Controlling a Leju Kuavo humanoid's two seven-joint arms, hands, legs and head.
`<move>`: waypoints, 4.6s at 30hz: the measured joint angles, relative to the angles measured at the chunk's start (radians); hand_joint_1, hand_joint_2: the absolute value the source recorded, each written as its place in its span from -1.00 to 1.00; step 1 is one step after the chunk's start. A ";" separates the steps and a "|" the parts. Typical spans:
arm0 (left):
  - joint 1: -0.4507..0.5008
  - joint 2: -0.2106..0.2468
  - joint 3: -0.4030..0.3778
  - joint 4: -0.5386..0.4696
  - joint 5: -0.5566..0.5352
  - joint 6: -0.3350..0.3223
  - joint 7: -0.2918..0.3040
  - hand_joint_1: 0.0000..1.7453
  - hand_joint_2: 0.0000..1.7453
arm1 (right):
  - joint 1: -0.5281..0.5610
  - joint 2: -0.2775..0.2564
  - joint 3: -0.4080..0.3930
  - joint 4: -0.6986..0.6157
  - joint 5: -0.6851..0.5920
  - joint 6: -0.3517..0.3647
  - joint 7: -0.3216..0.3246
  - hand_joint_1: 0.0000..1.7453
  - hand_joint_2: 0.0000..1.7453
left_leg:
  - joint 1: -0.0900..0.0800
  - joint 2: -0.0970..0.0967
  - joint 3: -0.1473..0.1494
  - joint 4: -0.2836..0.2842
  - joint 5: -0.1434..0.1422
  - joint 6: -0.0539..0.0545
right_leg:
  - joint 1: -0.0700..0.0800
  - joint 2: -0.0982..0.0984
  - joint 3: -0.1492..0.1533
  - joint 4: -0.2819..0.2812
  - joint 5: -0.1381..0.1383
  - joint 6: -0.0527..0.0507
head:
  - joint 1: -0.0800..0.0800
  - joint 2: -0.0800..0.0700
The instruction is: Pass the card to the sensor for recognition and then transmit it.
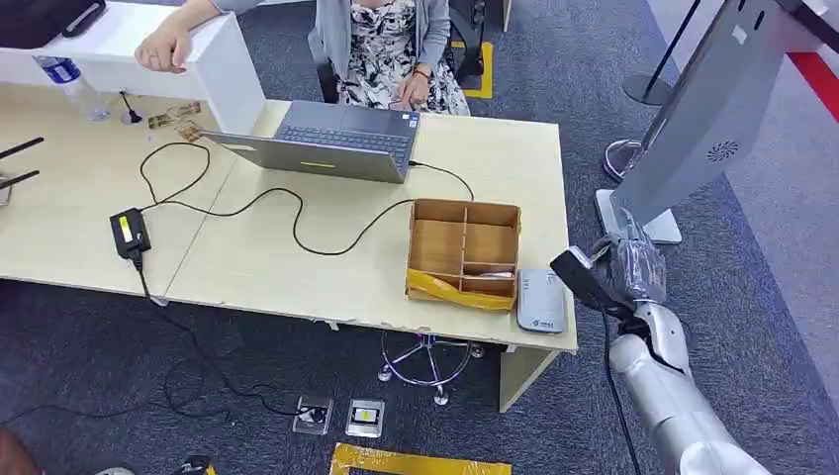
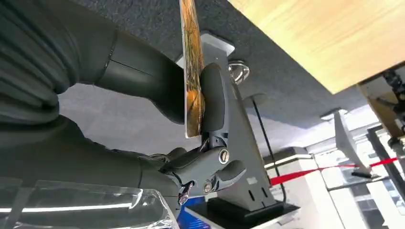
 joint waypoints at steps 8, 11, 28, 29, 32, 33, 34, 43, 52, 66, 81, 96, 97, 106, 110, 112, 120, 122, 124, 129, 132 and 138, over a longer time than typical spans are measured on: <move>0.000 -0.001 0.000 0.000 -0.002 0.000 0.000 -1.00 -1.00 | 0.006 -0.005 0.018 0.000 -0.007 0.015 -0.010 1.00 1.00 | 0.000 0.000 0.000 0.000 0.000 0.000 | 0.000 0.000 0.000 0.000 0.000 0.000 | 0.000 0.000; 0.000 -0.003 -0.001 0.000 -0.004 0.000 0.000 -1.00 -1.00 | 0.013 -0.005 0.028 0.000 -0.007 0.021 -0.013 1.00 1.00 | 0.000 0.000 0.000 0.000 0.000 0.000 | 0.000 0.000 0.000 0.000 0.000 0.000 | 0.000 0.000; 0.002 -0.008 -0.012 0.000 -0.002 0.003 0.013 -1.00 -1.00 | 0.064 -0.035 0.117 -0.004 -0.042 0.068 0.082 1.00 1.00 | 0.000 0.000 0.000 0.000 0.000 0.000 | 0.000 0.000 0.000 0.000 0.000 0.000 | 0.000 0.000; 0.002 -0.008 -0.013 0.000 -0.002 0.004 0.013 -1.00 -1.00 | 0.064 -0.037 0.117 -0.004 -0.044 0.069 0.081 1.00 1.00 | 0.000 0.000 0.000 0.000 0.000 0.000 | 0.000 0.000 0.000 0.000 0.000 0.000 | 0.000 0.000; 0.003 -0.009 -0.014 0.000 -0.002 0.005 0.013 -1.00 -1.00 | 0.064 -0.042 0.120 -0.002 -0.045 0.071 0.080 1.00 1.00 | 0.000 0.000 0.000 0.000 0.000 0.000 | 0.000 0.000 0.000 0.000 0.000 0.000 | 0.000 0.000; 0.003 -0.009 -0.014 0.000 -0.003 0.005 0.013 -1.00 -1.00 | 0.063 -0.044 0.123 -0.002 -0.045 0.068 0.080 1.00 1.00 | 0.000 0.000 0.000 0.000 0.000 0.000 | 0.000 0.000 0.000 0.000 0.000 0.000 | 0.000 0.000; 0.003 -0.009 -0.015 0.000 -0.003 0.005 0.013 -1.00 -1.00 | 0.063 -0.044 0.125 -0.002 -0.047 0.066 0.078 1.00 1.00 | 0.000 0.000 0.000 0.000 0.000 0.000 | 0.000 0.000 0.000 0.000 0.000 0.000 | 0.000 0.000; 0.003 -0.010 -0.023 0.000 -0.001 0.006 0.013 -1.00 -1.00 | 0.015 -0.050 0.136 -0.003 -0.094 0.067 0.056 1.00 1.00 | 0.000 0.000 0.000 0.000 0.000 0.000 | 0.000 0.000 0.001 0.000 0.000 0.000 | 0.000 0.000; 0.003 -0.013 -0.023 0.000 -0.001 0.007 0.013 -1.00 -1.00 | 0.010 -0.018 0.164 -0.097 -0.110 0.090 0.085 1.00 1.00 | 0.001 0.000 0.000 0.000 0.000 0.000 | 0.001 0.000 0.000 0.000 0.000 0.000 | 0.000 0.000; 0.003 -0.014 -0.023 0.000 -0.001 0.006 0.013 -1.00 -1.00 | 0.049 0.021 0.193 -0.108 -0.124 0.087 0.077 1.00 1.00 | 0.000 0.000 0.000 0.000 -0.001 -0.001 | 0.000 0.000 0.000 0.000 0.000 0.000 | 0.000 0.000; 0.003 -0.023 -0.023 0.000 0.013 0.082 0.029 -1.00 -1.00 | 0.064 0.036 0.227 -0.108 -0.153 0.101 0.075 1.00 1.00 | 0.000 0.000 0.000 0.000 -0.001 -0.001 | 0.000 0.000 0.000 0.000 0.000 0.000 | 0.000 0.000; 0.002 -0.031 -0.023 0.000 0.014 0.090 0.035 -1.00 -1.00 | 0.033 0.028 0.239 -0.092 -0.203 0.108 0.092 1.00 1.00 | 0.001 0.000 0.000 0.000 -0.001 -0.001 | 0.001 0.000 0.000 0.000 0.000 0.000 | 0.000 0.000; 0.002 -0.032 -0.023 0.000 0.014 0.089 0.035 -1.00 -1.00 | 0.036 0.028 0.240 -0.090 -0.205 0.106 0.093 1.00 1.00 | 0.001 0.000 0.000 0.000 -0.001 -0.001 | 0.001 0.000 0.000 0.000 0.000 0.000 | 0.000 0.000; 0.002 -0.035 -0.023 0.000 0.023 0.091 0.035 -1.00 -1.00 | 0.030 0.019 0.239 -0.079 -0.234 0.100 0.097 1.00 1.00 | 0.000 0.000 0.000 0.000 -0.001 -0.001 | 0.000 0.000 0.000 0.000 0.000 0.000 | 0.000 0.000; 0.002 -0.035 -0.023 0.000 0.026 0.091 0.035 -1.00 -1.00 | 0.019 0.015 0.239 -0.072 -0.233 0.102 0.098 1.00 1.00 | 0.000 0.000 0.000 0.000 -0.001 -0.001 | 0.001 0.000 0.000 0.000 0.000 0.000 | 0.000 0.000; 0.002 -0.035 -0.023 0.000 0.025 0.091 0.041 -1.00 -1.00 | 0.021 0.013 0.239 -0.068 -0.231 0.098 0.098 1.00 1.00 | 0.000 0.000 0.000 0.000 -0.001 -0.001 | 0.000 0.001 0.000 0.000 0.000 0.000 | 0.000 0.000; 0.001 -0.036 -0.023 0.000 0.020 0.092 0.044 -1.00 -1.00 | 0.027 0.003 0.239 -0.048 -0.235 0.088 0.103 1.00 1.00 | 0.000 0.001 0.001 0.000 -0.001 -0.001 | 0.000 0.001 0.000 0.000 0.000 0.000 | 0.000 0.000; 0.000 -0.036 -0.023 0.000 0.020 0.091 0.044 -1.00 -1.00 | 0.027 -0.005 0.238 -0.039 -0.244 0.084 0.103 1.00 1.00 | 0.000 0.001 0.001 0.000 -0.001 -0.001 | 0.000 0.001 0.000 0.000 0.000 0.000 | 0.000 0.000; 0.001 -0.035 -0.023 0.000 0.020 0.091 0.044 -1.00 -1.00 | 0.028 -0.016 0.236 -0.028 -0.248 0.080 0.102 1.00 1.00 | 0.000 0.001 0.001 0.000 -0.001 -0.001 | 0.000 0.001 0.000 0.000 0.000 0.000 | 0.000 0.000; 0.000 -0.035 -0.023 0.000 0.019 0.093 0.044 -1.00 -1.00 | 0.029 -0.035 0.229 -0.005 -0.250 0.077 0.098 1.00 1.00 | 0.000 0.001 0.001 0.000 -0.001 -0.001 | 0.000 0.001 0.000 0.000 0.000 0.000 | 0.000 0.000; 0.000 -0.035 -0.023 0.000 0.019 0.094 0.044 -1.00 -1.00 | 0.030 -0.043 0.229 0.003 -0.255 0.074 0.098 1.00 1.00 | 0.000 0.001 0.001 0.000 -0.001 -0.001 | 0.000 0.001 0.000 0.000 0.000 0.000 | 0.000 0.000; -0.001 -0.035 -0.023 0.000 0.018 0.092 0.044 -1.00 -1.00 | 0.032 -0.053 0.221 0.016 -0.259 0.068 0.085 1.00 1.00 | 0.000 0.001 0.001 0.000 -0.001 -0.001 | 0.000 0.002 0.000 0.000 0.000 0.000 | 0.000 0.000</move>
